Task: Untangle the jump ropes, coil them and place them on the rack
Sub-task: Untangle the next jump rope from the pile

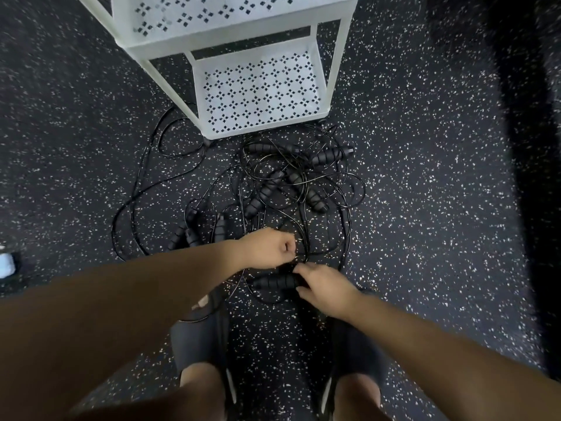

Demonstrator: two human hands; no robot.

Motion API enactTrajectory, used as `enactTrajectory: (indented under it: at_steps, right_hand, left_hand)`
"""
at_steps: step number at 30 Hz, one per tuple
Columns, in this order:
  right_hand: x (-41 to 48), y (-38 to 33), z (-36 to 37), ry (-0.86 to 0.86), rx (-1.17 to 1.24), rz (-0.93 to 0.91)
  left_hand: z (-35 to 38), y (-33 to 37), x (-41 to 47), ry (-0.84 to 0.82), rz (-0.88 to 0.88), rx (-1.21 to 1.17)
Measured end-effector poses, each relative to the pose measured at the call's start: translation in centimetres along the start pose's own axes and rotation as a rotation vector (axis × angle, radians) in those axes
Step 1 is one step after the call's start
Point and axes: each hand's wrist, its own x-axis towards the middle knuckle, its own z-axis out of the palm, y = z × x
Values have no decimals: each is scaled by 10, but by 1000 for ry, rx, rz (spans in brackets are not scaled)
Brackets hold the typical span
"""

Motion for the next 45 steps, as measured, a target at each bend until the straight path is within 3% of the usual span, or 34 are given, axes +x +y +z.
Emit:
enactTrajectory:
  at_steps: [10,13,19,28,34,37,41,45]
  right_hand:
    - [-53,-4,-109,185,317,-7]
    - [-78,-14,-145,253,382,8]
    - [-123,-51,-221,450,682,2]
    - [-190,-116,-293,687,1177,-145]
    - [-223,-155,-292,622,1209,-208]
    - [-232,-176,-292,490,1152,-217]
    - [-229,-217,-292,312,1170,-199]
    - [-218,-267,-296,346,1148,-189]
  left_hand:
    - [-59,17,-69,-57,-50,-419]
    - [-83,27,-97,52,-9,-520]
    - [-124,40,-149,331,26,-461]
    - [-160,48,-231,521,48,-512]
    - [-186,94,-288,701,72,-472]
    - [-202,128,-313,786,71,-399]
    - [-219,181,-347,727,52,-238]
    - [-233,214,-362,735,30,-27]
